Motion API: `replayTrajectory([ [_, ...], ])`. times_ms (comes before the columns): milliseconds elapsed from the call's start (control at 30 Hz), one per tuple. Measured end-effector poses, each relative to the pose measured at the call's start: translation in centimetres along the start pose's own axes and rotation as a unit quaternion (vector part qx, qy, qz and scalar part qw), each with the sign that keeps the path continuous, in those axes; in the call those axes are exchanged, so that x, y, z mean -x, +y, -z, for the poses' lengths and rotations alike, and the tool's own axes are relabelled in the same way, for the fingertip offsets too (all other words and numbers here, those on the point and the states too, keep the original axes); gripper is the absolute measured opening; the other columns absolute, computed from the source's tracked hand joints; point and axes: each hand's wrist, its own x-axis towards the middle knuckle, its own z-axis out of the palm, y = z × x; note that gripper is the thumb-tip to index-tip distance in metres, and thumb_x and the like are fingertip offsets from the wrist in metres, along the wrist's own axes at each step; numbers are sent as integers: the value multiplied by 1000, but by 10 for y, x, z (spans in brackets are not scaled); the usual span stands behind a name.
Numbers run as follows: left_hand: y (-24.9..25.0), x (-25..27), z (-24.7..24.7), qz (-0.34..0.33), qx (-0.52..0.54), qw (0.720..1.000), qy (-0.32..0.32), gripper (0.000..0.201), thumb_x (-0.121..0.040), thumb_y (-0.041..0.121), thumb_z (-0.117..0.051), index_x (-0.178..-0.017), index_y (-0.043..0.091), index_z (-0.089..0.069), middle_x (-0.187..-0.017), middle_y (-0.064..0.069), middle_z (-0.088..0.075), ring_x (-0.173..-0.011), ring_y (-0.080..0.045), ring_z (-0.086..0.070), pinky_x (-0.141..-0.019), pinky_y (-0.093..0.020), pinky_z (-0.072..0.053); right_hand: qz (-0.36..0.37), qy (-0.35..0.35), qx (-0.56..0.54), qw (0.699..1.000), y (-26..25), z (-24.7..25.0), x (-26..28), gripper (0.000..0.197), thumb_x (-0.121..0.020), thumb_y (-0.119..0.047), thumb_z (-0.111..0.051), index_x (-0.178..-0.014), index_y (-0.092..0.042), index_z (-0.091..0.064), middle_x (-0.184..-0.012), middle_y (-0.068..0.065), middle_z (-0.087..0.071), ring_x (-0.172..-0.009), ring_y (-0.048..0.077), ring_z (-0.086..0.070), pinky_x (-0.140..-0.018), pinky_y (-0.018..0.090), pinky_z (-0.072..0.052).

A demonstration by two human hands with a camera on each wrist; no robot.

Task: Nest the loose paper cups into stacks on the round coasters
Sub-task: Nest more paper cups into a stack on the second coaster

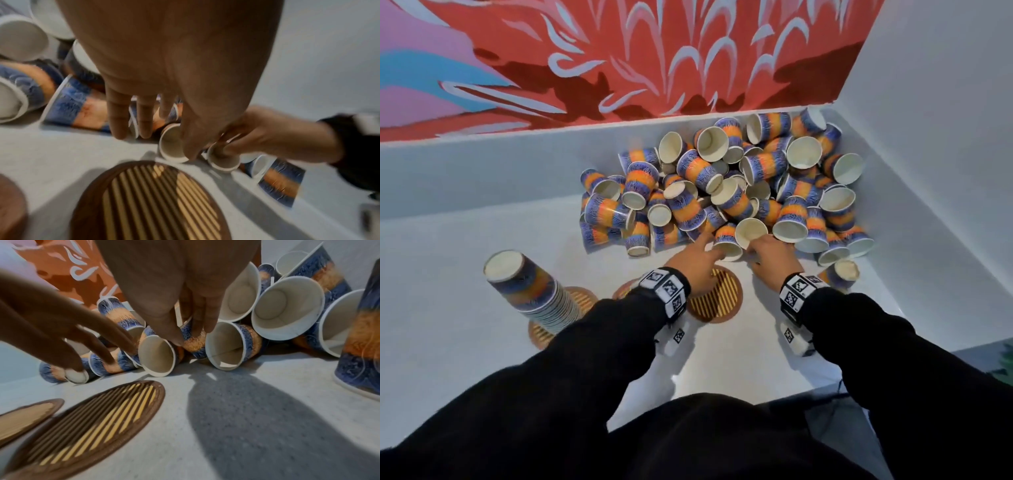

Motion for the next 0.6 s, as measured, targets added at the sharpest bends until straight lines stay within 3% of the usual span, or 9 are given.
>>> replayTrajectory([
  [133, -5, -24, -22, 30, -3, 999, -26, 72, -96, 10, -57, -162, 24, -33, -173, -6, -12, -149, -38, -39, -116, -51, -43, 33, 61, -80, 994, 4, 8, 14, 24, -89, -9, -72, -109, -15, -60, -111, 7, -58, -104, 33, -59, -85, 48, -53],
  [267, -5, -33, -25, 40, 29, 999, 4, 78, -96, 8, -61, -165, 16, -25, -173, -6, -18, -150, -33, -41, -120, -46, -40, 46, 143, -185, 971, 4, 21, 44, 33, -88, -41, -75, -97, -17, -56, -93, -3, -54, -84, 19, -51, -71, 34, -44],
  [333, -5, -30, -20, 34, 53, 997, 44, 73, -97, 9, -60, -163, 15, -29, -171, -7, -26, -147, -32, -44, -118, -44, -40, 31, 145, -199, 969, 9, 19, 57, 35, -88, -46, -77, -86, -19, -56, -90, -3, -51, -84, 20, -50, -72, 36, -44],
  [400, -6, -22, -14, 36, 67, 992, 98, 66, -98, 14, -61, -159, 16, -37, -165, -7, -36, -138, -33, -52, -112, -45, -45, -1, 131, -217, 967, 15, 12, 65, 34, -85, -38, -85, -80, -21, -56, -98, -1, -50, -91, 21, -52, -81, 37, -48],
  [500, -11, -5, -1, 63, 94, 977, 181, 60, -92, 32, -74, -146, 19, -53, -147, -3, -52, -120, -25, -62, -99, -44, -54, -21, 106, -259, 960, 21, 6, 75, 34, -77, -22, -92, -85, -18, -59, -125, 2, -47, -110, 16, -51, -96, 24, -47],
  [567, -12, 9, 9, 63, 143, 958, 239, 53, -84, 37, -84, -131, 21, -64, -131, 2, -61, -105, -17, -64, -90, -34, -56, -19, 89, -293, 952, 20, 2, 79, 37, -74, -14, -94, -88, -16, -60, -131, -1, -45, -112, 17, -52, -93, 12, -44],
  [600, -10, 17, 15, 56, 170, 947, 267, 47, -82, 37, -86, -123, 22, -68, -120, 4, -64, -96, -9, -63, -84, -23, -53, -17, 88, -308, 947, 19, 0, 79, 39, -73, -12, -93, -91, -17, -59, -130, -2, -47, -111, 18, -55, -88, 11, -44],
])
